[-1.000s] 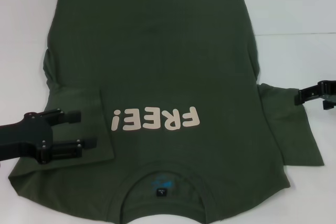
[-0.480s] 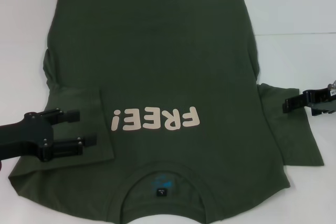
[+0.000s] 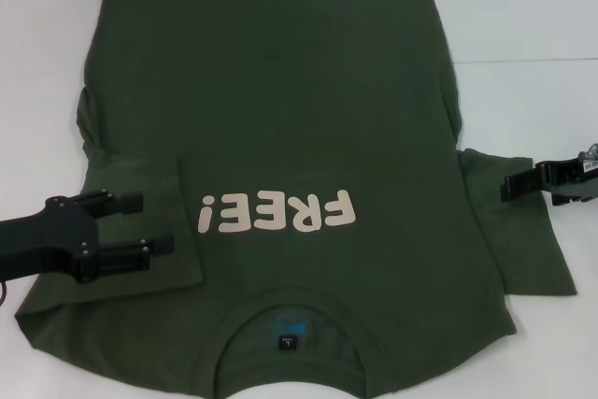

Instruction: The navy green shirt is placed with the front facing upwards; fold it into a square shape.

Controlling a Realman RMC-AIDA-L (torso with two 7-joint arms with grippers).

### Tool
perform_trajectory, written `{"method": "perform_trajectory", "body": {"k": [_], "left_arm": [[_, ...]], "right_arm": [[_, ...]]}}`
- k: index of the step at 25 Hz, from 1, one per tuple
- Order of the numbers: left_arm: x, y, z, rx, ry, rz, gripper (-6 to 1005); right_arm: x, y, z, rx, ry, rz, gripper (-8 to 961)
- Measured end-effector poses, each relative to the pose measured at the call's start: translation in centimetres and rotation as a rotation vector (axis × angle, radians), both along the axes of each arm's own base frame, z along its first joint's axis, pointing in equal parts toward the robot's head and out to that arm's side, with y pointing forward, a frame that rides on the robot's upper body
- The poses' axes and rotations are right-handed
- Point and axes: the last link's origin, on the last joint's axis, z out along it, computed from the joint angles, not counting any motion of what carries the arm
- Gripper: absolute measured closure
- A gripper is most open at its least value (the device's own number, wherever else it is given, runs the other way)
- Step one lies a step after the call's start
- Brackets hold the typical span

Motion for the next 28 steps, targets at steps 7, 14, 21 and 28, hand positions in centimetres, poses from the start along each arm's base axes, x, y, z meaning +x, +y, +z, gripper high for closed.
{"method": "perform_trajectory", "body": {"k": [7,14,21,28], "left_arm": [[0.1,0.1,-0.1,0.001,-0.003,0.0,138],[0.2,0.2,0.0,0.001,-0.003,-0.004,137],[0.2,0.3,0.0,0.003,0.0,-0.002,138],[0.3,0.5,0.0,0.007,0.001,-0.002,138]], "right_arm": [[-0.1,0.1,-0.5,-0.006,-0.009,0.012,67],[-0.1,0.2,-0.6,0.0,-0.01,0.016,68],[-0.2,0.2,-1.1,-0.009,-0.005,0.014,68],[-0.2,0.2,-1.2,-0.01,-0.001,0.013,69]]}}
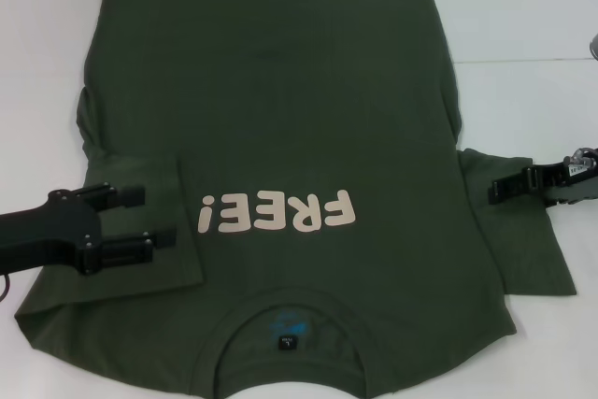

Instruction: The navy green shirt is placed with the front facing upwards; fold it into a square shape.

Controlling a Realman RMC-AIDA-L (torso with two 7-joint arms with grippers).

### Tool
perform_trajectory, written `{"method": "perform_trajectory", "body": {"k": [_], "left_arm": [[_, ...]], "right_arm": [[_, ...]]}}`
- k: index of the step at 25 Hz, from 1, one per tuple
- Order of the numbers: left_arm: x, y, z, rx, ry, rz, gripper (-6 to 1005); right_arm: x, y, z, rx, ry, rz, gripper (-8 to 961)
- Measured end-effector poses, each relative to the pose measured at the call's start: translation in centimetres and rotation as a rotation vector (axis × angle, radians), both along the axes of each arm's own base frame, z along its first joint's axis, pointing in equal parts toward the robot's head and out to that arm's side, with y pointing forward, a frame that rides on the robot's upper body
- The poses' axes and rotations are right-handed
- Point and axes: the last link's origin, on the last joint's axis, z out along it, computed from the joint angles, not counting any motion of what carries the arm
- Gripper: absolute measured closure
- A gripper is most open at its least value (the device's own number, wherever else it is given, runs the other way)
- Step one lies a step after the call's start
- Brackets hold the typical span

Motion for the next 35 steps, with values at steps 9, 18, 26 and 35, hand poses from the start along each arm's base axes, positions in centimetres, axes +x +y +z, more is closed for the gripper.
{"method": "perform_trajectory", "body": {"k": [9,18,26,35], "left_arm": [[-0.05,0.0,0.02,0.003,-0.001,0.003,137],[-0.13,-0.05,0.05,0.005,-0.003,0.006,137],[-0.09,-0.01,0.08,0.007,-0.004,0.006,138],[-0.08,0.02,0.08,0.004,-0.008,0.012,138]], "right_arm": [[-0.17,0.04,-0.02,0.0,0.009,-0.004,110],[-0.24,-0.05,-0.14,-0.018,-0.005,-0.008,201],[-0.44,0.01,-0.13,-0.032,-0.026,0.007,404],[-0.67,0.25,0.15,-0.037,-0.039,0.025,913]]}}
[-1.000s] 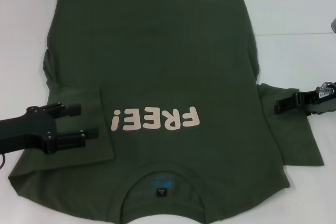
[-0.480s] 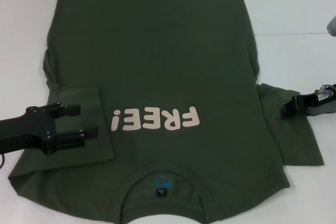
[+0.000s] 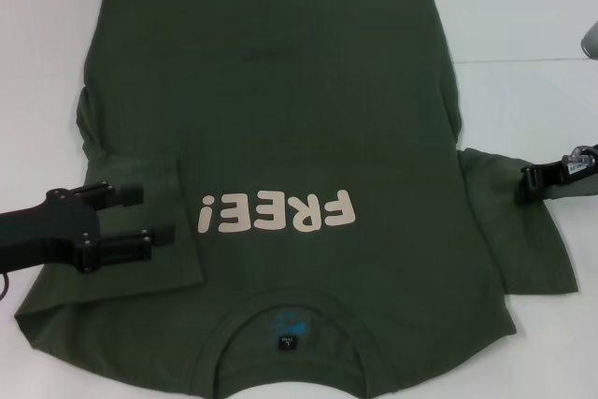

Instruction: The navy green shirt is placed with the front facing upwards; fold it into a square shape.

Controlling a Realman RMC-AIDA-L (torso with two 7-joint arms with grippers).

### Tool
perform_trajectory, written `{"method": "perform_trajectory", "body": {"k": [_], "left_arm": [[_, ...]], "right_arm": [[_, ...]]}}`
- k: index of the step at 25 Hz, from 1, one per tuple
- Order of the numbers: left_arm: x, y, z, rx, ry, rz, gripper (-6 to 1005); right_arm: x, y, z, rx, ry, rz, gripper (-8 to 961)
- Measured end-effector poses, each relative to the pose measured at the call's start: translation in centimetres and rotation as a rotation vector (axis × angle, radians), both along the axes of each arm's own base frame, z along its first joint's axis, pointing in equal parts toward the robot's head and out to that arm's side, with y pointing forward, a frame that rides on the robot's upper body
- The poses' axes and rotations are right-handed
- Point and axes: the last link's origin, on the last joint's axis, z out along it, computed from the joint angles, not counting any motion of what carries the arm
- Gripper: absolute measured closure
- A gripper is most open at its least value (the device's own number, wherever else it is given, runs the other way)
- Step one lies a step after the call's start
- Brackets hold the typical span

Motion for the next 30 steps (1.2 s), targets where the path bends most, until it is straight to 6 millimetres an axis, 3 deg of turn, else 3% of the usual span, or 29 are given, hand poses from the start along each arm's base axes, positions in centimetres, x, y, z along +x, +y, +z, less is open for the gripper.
{"method": "perform_trajectory", "body": {"k": [11,25,30], "left_arm": [[0.0,0.1,0.1,0.002,-0.001,0.001,138],[-0.2,-0.1,0.3,0.006,-0.013,0.019,137],[-0.3,-0.1,0.4,0.008,-0.011,0.022,137]], "right_arm": [[-0.3,0.4,0.5,0.005,-0.024,0.03,925],[0.5,0.4,5.6,0.125,-0.024,0.03,933],[-0.3,0.8,6.2,0.127,-0.019,0.054,932]]}}
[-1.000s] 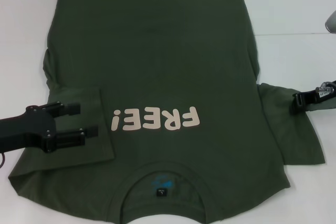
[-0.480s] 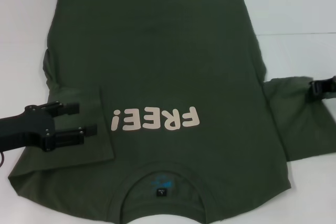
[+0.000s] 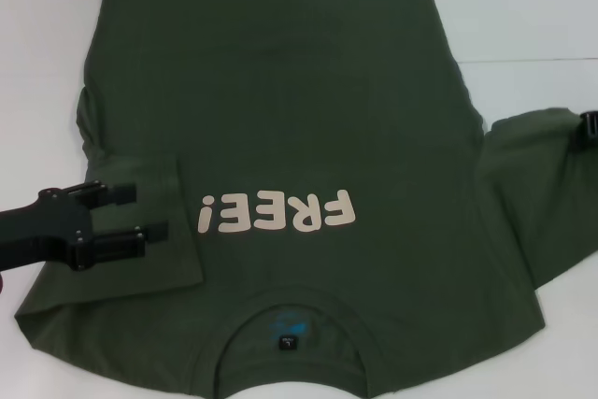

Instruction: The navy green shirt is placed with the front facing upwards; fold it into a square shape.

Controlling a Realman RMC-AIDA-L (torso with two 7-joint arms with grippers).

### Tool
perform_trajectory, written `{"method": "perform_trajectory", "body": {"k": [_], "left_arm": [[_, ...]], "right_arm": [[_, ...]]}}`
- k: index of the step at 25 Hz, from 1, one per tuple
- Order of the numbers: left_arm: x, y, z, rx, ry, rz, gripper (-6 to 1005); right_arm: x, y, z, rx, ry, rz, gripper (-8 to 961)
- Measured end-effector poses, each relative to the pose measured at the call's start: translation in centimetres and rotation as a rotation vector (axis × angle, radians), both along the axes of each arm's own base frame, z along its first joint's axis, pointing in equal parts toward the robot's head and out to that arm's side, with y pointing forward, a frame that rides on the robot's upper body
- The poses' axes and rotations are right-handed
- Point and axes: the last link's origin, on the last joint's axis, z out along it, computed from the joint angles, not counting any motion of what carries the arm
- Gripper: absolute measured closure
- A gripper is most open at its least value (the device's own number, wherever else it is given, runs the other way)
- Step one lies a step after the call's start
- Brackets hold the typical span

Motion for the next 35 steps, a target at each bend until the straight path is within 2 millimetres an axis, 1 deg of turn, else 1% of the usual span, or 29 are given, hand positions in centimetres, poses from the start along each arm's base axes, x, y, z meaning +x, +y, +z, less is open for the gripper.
{"method": "perform_trajectory", "body": {"k": [4,5,6,7,10,11,12,17,21,23,26,32,35], "left_arm": [[-0.1,0.0,0.1,0.003,0.002,0.002,138],[-0.1,0.1,0.1,0.004,0.004,0.003,138],[-0.1,0.1,0.1,0.007,0.006,0.005,138],[-0.1,0.1,0.1,0.007,0.006,0.005,138],[-0.2,0.1,0.1,0.01,0.008,0.009,138],[-0.2,0.1,0.1,0.01,0.008,0.01,138],[-0.2,0.1,0.1,0.01,0.007,0.01,138],[-0.3,0.1,0.2,0.015,0.004,0.016,137],[-0.3,0.1,0.1,0.017,0.0,0.018,137],[-0.3,0.0,0.1,0.016,-0.002,0.018,137],[-0.3,0.0,0.1,0.014,-0.004,0.021,137],[-0.5,-0.2,0.2,0.011,-0.006,0.029,138],[-0.6,-0.3,0.1,0.011,-0.008,0.033,138]], "right_arm": [[-1.8,0.6,-0.4,-0.03,0.007,0.038,931],[-3.0,0.8,-1.0,-0.064,0.015,0.062,931],[-3.6,1.0,-1.3,-0.079,0.017,0.075,931],[-3.6,1.0,-1.3,-0.079,0.017,0.075,932],[-5.5,1.3,-2.0,-0.123,0.011,0.113,932],[-6.6,1.6,-2.6,-0.15,-0.002,0.136,933],[-6.6,1.6,-2.6,-0.15,-0.002,0.136,933],[-9.4,1.9,-4.8,-0.226,-0.041,0.186,934],[-11.0,2.0,-6.1,-0.261,-0.068,0.213,933],[-11.7,2.1,-6.8,-0.275,-0.08,0.227,933],[-12.2,2.3,-7.5,-0.287,-0.096,0.238,933],[-12.4,2.3,-8.3,-0.306,-0.118,0.243,934],[-12.4,2.3,-8.4,-0.309,-0.114,0.242,896]]}}
